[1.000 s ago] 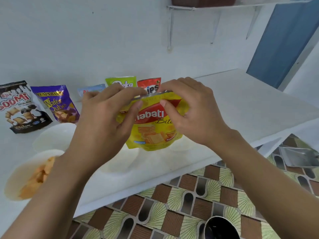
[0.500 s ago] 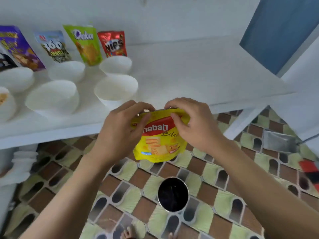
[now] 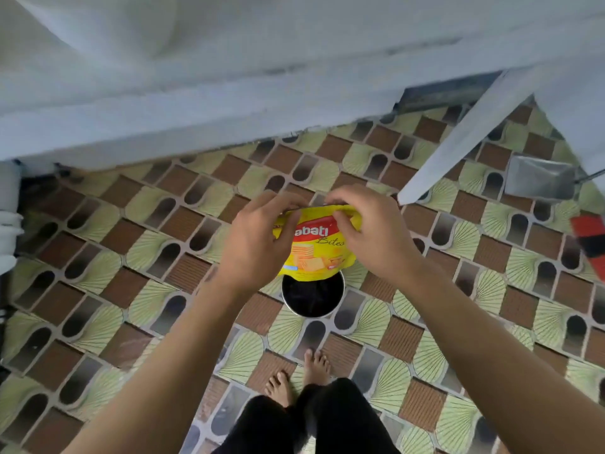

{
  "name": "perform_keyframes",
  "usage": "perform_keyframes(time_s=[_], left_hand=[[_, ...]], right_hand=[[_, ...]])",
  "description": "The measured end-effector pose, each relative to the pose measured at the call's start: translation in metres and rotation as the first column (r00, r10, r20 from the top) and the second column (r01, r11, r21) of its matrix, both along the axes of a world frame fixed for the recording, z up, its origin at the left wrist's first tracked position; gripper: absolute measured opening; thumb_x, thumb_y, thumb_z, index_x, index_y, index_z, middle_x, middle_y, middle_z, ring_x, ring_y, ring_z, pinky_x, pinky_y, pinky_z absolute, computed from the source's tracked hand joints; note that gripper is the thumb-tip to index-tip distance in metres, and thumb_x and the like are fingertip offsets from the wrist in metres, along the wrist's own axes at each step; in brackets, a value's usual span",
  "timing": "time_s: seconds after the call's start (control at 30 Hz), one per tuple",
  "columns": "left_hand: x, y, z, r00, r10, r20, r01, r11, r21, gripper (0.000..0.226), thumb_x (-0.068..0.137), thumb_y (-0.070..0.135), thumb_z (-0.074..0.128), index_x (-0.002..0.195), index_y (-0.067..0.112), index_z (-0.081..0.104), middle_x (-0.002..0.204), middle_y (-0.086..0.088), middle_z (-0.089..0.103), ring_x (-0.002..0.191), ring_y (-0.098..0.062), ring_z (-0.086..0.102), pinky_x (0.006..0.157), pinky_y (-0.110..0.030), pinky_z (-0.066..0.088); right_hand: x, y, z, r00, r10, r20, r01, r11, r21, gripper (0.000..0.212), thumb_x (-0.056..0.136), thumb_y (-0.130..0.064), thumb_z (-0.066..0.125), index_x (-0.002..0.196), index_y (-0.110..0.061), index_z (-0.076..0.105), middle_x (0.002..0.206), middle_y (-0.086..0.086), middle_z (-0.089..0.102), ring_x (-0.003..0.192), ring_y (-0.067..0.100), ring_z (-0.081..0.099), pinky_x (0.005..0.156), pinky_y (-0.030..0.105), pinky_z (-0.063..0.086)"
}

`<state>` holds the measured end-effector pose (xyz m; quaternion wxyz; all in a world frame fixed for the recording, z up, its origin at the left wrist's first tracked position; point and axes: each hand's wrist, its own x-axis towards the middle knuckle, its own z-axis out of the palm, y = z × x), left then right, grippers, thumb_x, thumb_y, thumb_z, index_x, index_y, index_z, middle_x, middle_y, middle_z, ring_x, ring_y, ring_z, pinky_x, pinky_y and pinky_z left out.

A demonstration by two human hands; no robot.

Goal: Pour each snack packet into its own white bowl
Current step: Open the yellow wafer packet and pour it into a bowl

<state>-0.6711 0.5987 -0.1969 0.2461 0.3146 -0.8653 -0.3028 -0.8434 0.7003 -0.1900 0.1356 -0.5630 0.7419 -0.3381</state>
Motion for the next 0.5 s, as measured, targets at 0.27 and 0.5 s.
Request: perform_keyframes(time_s=[0.27,0.5], left_hand=[[0.0,0.01,-0.211,0.998,-0.055,0.032,0.053,0.995,0.08,0.018,0.099,0.013,0.062,0.113,0.022,0.069,0.099,0.004,0.063,0.085,-0.013,0.061,0.069,-0.027,0.049],[0.005,0.01,-0.329,0.979,-0.109,0.171,0.072,0.975,0.21,0.022,0.1,0.025,0.06,0.121,0.024,0.065,0.108,0.004,0.06,0.092,-0.012,0.06,0.076,-0.024,0.051]], right_hand=[[0.001,0.014,-0.206,1.0,-0.011,0.001,0.011,0.996,0.084,0.015,0.091,-0.004,0.063,0.103,-0.013,0.067,0.097,-0.001,0.069,0.089,0.016,0.064,0.075,0.034,0.053],[0.004,0.022,-0.315,0.999,-0.025,0.048,0.012,0.968,0.252,0.025,0.091,-0.009,0.067,0.116,-0.014,0.069,0.109,0.0,0.073,0.102,0.018,0.068,0.088,0.039,0.056]])
